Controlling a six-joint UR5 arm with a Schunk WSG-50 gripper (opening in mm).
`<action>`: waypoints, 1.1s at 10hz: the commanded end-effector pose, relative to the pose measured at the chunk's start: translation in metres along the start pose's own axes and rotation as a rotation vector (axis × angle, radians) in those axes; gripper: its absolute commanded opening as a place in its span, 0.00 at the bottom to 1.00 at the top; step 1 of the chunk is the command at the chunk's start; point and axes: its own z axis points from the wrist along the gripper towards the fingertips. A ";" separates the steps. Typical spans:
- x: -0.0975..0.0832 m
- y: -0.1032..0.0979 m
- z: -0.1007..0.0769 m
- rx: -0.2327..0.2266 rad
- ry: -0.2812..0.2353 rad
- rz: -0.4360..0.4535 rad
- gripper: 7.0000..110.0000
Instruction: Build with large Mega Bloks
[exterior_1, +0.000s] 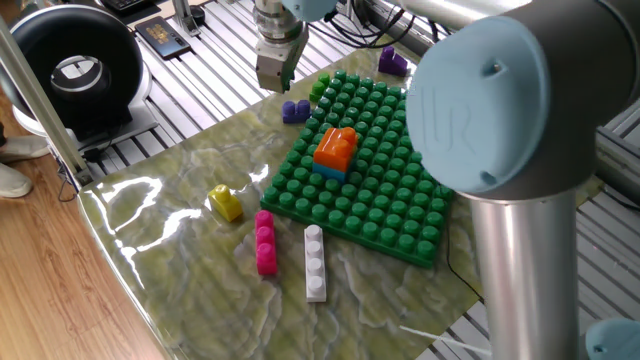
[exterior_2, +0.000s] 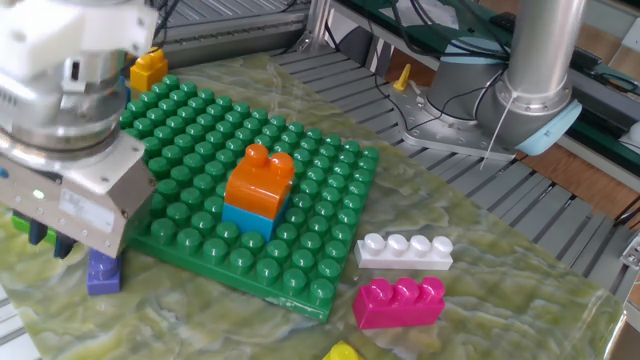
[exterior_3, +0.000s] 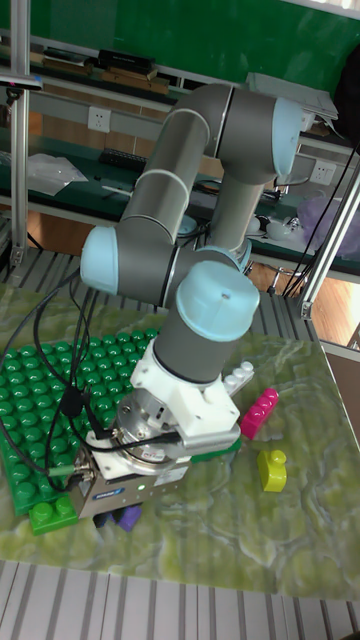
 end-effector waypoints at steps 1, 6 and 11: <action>-0.003 0.001 0.011 -0.005 0.024 -0.032 0.15; 0.005 0.016 0.019 -0.067 0.069 -0.140 0.15; 0.000 0.051 0.014 -0.174 0.077 -0.127 0.15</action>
